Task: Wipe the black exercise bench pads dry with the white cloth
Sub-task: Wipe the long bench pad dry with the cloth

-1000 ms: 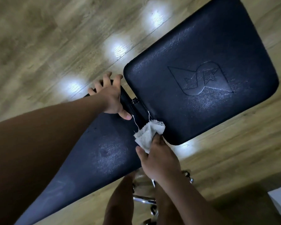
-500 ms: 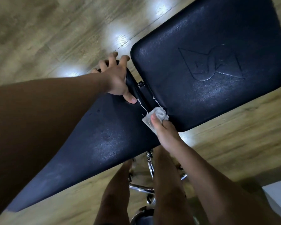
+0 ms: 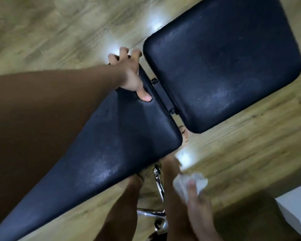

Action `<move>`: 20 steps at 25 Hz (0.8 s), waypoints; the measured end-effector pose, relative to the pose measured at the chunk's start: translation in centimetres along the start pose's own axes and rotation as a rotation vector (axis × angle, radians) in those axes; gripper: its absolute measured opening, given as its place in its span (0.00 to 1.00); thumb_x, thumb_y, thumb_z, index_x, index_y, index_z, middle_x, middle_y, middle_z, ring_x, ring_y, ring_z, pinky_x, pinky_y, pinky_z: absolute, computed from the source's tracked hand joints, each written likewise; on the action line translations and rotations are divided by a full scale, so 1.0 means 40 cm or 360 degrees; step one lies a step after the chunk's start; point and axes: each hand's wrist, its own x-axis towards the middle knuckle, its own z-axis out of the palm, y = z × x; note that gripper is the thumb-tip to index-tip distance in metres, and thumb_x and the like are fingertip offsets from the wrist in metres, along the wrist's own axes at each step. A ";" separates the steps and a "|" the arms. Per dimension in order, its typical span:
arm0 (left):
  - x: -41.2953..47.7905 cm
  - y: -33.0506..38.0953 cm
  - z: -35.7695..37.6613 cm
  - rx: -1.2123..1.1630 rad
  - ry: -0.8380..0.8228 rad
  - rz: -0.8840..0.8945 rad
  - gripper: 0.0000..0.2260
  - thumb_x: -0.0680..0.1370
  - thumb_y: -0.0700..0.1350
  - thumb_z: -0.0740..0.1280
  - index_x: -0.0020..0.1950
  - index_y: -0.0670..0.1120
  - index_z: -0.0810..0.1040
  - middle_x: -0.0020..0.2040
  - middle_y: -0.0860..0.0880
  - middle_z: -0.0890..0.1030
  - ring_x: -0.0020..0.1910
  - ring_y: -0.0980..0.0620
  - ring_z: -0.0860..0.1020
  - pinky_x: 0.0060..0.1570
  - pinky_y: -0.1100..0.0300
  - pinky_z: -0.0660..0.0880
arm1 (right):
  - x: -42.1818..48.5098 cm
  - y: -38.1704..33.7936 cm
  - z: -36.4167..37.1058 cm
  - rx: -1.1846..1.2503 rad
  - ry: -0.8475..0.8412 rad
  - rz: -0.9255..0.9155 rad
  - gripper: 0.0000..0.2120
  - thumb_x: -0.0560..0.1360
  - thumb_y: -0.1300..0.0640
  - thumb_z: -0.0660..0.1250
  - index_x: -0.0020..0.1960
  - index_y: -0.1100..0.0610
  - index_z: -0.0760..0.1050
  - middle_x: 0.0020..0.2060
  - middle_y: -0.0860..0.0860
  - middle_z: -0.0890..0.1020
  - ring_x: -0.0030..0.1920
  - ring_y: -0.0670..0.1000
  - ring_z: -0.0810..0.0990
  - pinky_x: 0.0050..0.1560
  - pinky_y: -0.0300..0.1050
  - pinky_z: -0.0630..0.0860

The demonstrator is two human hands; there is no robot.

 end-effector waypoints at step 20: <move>-0.340 -0.359 0.570 -0.0088 0.1441 0.0264 0.32 0.75 0.62 0.62 0.71 0.41 0.70 0.75 0.38 0.65 0.75 0.38 0.62 0.70 0.32 0.54 | 0.252 -0.761 0.020 -0.0709 0.0706 -0.2054 0.21 0.74 0.64 0.56 0.61 0.50 0.77 0.53 0.46 0.80 0.55 0.47 0.78 0.56 0.38 0.73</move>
